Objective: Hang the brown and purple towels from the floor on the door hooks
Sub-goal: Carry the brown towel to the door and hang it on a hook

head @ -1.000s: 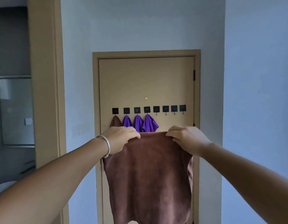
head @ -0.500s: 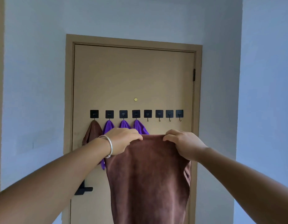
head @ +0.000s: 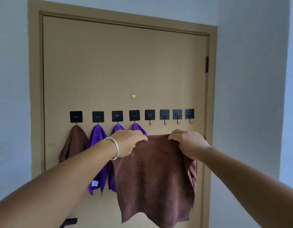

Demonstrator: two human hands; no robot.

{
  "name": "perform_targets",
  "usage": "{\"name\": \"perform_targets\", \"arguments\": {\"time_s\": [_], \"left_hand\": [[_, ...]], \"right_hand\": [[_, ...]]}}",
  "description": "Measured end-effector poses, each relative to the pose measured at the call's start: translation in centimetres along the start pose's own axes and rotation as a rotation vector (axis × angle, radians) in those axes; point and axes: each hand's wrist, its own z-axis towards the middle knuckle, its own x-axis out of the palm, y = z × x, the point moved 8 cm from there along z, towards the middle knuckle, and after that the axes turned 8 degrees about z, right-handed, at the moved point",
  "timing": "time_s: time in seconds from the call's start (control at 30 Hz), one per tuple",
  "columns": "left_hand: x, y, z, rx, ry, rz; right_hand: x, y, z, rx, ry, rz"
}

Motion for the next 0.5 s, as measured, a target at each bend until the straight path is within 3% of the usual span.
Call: {"name": "perform_targets", "arguments": {"time_s": [0.5], "left_hand": [[8.5, 9.3, 16.3, -0.253, -0.052, -0.014]], "right_hand": [[9.9, -12.1, 17.5, -0.019, -0.165, 0.042]]}}
